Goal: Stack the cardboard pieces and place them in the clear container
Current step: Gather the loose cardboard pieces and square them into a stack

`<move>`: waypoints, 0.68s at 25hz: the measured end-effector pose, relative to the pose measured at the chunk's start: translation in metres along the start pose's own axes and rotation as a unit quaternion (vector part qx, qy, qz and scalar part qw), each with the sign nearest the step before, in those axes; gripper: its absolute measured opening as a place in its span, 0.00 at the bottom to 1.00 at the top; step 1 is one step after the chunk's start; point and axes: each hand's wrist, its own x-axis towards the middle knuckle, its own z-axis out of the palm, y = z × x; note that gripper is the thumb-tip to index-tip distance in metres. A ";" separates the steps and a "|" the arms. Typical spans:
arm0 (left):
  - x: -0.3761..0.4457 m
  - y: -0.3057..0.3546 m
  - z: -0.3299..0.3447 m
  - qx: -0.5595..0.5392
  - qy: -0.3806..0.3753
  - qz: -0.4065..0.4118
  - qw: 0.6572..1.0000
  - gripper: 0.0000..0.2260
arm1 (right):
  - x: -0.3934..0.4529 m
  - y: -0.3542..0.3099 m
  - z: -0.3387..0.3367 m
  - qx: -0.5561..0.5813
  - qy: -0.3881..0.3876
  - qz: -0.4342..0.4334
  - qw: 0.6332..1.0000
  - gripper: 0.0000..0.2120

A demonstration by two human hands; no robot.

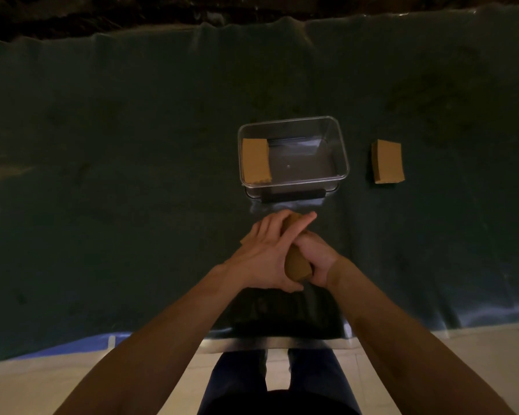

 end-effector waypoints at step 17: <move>0.001 -0.008 0.016 0.041 0.016 0.044 0.998 0.57 | -0.002 0.005 -0.002 0.067 0.054 0.038 0.996 0.35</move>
